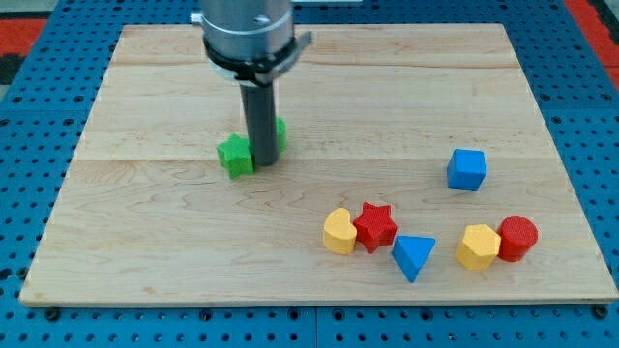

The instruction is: Push the green circle into the green star

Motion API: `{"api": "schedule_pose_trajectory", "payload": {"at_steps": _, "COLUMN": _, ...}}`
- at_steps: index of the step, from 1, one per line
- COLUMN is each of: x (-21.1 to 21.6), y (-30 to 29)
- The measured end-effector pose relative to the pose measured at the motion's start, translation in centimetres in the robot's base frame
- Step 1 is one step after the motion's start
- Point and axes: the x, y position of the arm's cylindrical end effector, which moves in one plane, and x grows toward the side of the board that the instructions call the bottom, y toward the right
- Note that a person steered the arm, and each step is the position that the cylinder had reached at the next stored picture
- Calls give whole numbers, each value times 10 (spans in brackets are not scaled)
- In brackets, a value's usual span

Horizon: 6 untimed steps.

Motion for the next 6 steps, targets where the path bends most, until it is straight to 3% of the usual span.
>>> {"api": "schedule_pose_trajectory", "payload": {"at_steps": 1, "x": 12, "y": 52}}
{"api": "schedule_pose_trajectory", "payload": {"at_steps": 2, "x": -15, "y": 87}}
{"api": "schedule_pose_trajectory", "payload": {"at_steps": 4, "x": -41, "y": 20}}
{"api": "schedule_pose_trajectory", "payload": {"at_steps": 6, "x": 47, "y": 122}}
